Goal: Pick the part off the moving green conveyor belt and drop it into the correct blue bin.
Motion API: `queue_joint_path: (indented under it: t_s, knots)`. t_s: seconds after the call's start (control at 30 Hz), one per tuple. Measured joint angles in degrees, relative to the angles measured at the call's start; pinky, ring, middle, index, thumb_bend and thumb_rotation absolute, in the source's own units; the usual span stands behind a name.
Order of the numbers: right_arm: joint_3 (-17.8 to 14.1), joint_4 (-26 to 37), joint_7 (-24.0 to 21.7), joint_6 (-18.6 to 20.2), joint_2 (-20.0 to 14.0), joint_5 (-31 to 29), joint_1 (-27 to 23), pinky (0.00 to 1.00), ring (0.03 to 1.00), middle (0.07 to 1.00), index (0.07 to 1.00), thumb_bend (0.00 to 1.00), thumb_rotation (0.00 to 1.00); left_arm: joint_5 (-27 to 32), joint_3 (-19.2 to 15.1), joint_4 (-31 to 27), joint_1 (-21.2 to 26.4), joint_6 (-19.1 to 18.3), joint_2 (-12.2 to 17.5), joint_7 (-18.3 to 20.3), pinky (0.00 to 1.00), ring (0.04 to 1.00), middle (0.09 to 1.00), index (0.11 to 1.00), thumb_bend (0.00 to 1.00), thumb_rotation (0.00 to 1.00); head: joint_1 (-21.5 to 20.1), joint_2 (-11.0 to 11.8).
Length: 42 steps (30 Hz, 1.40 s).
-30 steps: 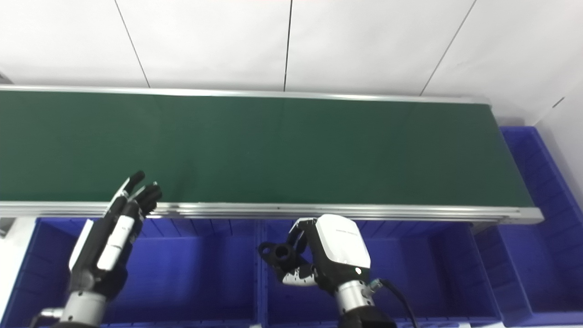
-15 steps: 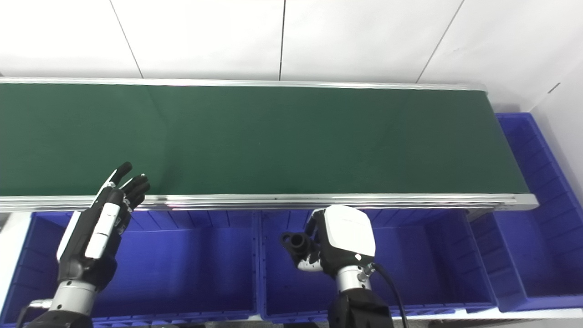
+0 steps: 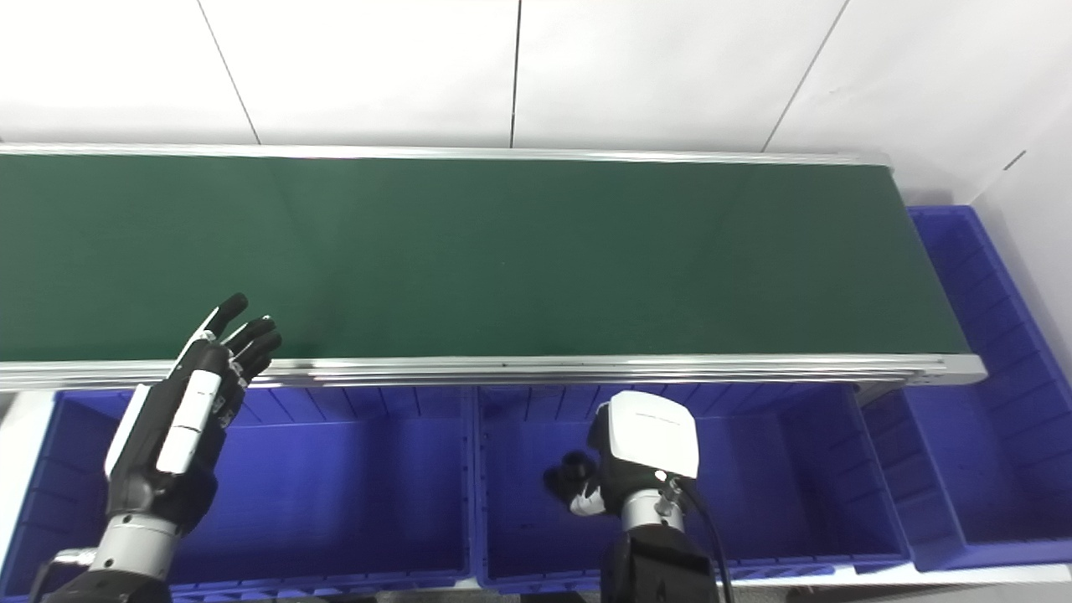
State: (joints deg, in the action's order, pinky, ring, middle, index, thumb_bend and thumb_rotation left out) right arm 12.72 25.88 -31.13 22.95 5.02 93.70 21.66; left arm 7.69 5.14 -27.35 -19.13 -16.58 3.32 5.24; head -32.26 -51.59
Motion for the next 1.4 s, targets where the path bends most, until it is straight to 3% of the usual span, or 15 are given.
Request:
queue_joint_path:
  t_s: [0.4, 0.53, 0.7, 0.8, 0.9, 1.0, 1.07, 1.17, 1.23, 1.4]
  knots:
    - [-0.3, 0.3, -1.0, -0.2, 0.5, -0.9, 0.1, 0.29, 0.425, 0.650, 0.711, 0.97, 0.35, 0.0, 0.0, 0.0, 0.0, -0.1, 0.1, 0.1, 0.91, 0.839, 0.839, 0.915, 0.48, 0.73, 0.5, 0.0]
    - [-0.4, 0.5, -0.7, -0.4, 0.5, -2.5, 0.3, 0.29, 0.433, 0.639, 0.693, 0.97, 0.34, 0.0, 0.0, 0.0, 0.0, -0.1, 0.0, 0.1, 0.91, 0.839, 0.842, 0.918, 0.46, 0.73, 1.1, 0.1]
    - [-1.6, 4.0, 2.6, -0.6, 1.1, -14.5, 2.2, 0.41, 0.518, 0.634, 0.669, 0.89, 0.34, -0.3, 0.4, 0.0, -0.3, -0.1, -0.3, 0.1, 0.91, 0.842, 0.842, 0.920, 0.47, 0.73, 5.4, 0.5]
    - [-4.0, 9.9, 2.8, 0.4, 4.0, -26.8, 4.2, 0.45, 0.571, 0.676, 0.664, 0.86, 0.34, -0.6, 1.0, 0.1, -0.9, -0.1, -0.4, 0.1, 0.90, 0.837, 0.840, 0.919, 0.47, 0.72, 7.1, 0.9]
    - [-5.6, 15.6, 4.4, 1.3, 6.9, -38.6, 6.8, 0.49, 0.625, 0.728, 0.691, 0.73, 0.39, -1.6, 2.1, 0.0, -2.0, 0.4, -0.8, 0.1, 0.89, 0.843, 0.848, 0.929, 0.46, 0.72, 8.4, 1.4]
    - [-5.6, 17.5, 6.9, 1.3, 6.7, -43.1, 9.1, 0.52, 0.646, 0.745, 0.725, 0.70, 0.42, -2.2, 2.7, 0.1, -2.9, 1.7, -1.3, 0.1, 0.88, 0.847, 0.852, 0.928, 0.46, 0.71, 10.7, 2.4]
    - [-5.5, 16.6, 9.5, -0.1, 5.9, -46.3, 10.8, 0.54, 0.662, 0.754, 0.741, 0.69, 0.47, -2.7, 2.9, 0.1, -3.3, 2.5, -1.9, 0.0, 0.88, 0.847, 0.853, 0.926, 0.47, 0.71, 12.6, 3.3]
    - [-6.0, 10.0, 16.0, -6.6, 3.0, -52.4, 11.9, 0.54, 0.662, 0.755, 0.753, 0.67, 0.55, -3.4, 3.7, 0.4, -4.0, 4.0, -2.3, 0.0, 0.88, 0.843, 0.855, 0.922, 0.48, 0.71, 13.6, 3.8]
    - [-6.5, 6.0, 19.2, -7.4, 1.4, -53.0, 11.9, 0.54, 0.656, 0.765, 0.772, 0.64, 0.62, -4.1, 4.5, 0.4, -4.4, 4.7, -2.5, 0.0, 0.88, 0.844, 0.852, 0.923, 0.48, 0.73, 14.6, 4.2]
    - [-7.6, 1.9, 23.3, -7.3, 0.3, -53.8, 9.9, 0.51, 0.630, 0.757, 0.792, 0.62, 0.63, -4.6, 5.5, 0.6, -5.7, 6.0, -2.6, 0.0, 0.88, 0.834, 0.848, 0.929, 0.55, 0.74, 16.6, 5.3]
